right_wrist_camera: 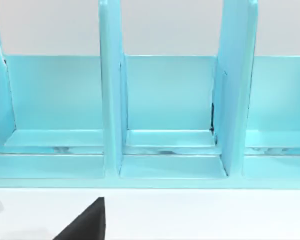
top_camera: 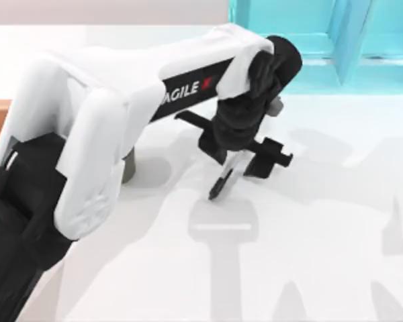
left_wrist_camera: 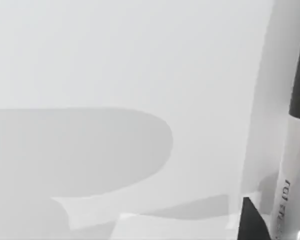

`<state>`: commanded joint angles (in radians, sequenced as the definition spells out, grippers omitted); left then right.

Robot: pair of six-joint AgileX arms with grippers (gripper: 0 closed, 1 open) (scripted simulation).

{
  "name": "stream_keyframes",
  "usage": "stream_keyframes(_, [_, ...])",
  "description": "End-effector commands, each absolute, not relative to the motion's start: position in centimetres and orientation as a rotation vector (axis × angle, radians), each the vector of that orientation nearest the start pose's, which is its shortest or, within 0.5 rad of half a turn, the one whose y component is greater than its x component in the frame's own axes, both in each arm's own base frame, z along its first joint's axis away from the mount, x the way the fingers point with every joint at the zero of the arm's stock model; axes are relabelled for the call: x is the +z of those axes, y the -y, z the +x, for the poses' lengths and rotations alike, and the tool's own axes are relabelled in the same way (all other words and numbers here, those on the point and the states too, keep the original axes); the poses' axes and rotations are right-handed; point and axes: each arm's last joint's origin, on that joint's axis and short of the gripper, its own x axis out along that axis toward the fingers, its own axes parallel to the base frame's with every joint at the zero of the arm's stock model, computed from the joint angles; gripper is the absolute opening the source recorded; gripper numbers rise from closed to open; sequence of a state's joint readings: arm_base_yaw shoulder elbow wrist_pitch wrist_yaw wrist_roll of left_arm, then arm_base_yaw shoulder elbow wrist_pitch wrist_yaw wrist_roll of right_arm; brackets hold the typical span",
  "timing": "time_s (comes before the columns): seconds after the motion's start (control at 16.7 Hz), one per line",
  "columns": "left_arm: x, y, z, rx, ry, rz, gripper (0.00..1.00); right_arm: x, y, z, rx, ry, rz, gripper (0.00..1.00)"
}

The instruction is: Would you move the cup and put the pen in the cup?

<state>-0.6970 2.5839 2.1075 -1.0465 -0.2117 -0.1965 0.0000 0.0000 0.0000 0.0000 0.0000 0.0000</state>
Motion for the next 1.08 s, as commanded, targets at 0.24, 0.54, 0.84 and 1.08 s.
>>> stream_keyframes(0.24, [8.2,31.1,39.1,-0.230,-1.396,0.507,0.00,16.0,0.1,10.6,0.000,0.000,0.000,1.00])
stream_keyframes(0.54, [11.9,32.3,37.6,-0.295,-1.382,0.438,0.00,16.0,0.1,10.6,0.000,0.000,0.000,1.00])
stream_keyframes(0.84, [17.7,32.5,32.8,-0.296,-1.371,0.425,0.00,16.0,0.1,10.6,0.000,0.000,0.000,1.00])
stream_keyframes(1.08, [21.3,32.0,28.6,-0.295,-1.375,0.428,0.00,16.0,0.1,10.6,0.000,0.000,0.000,1.00])
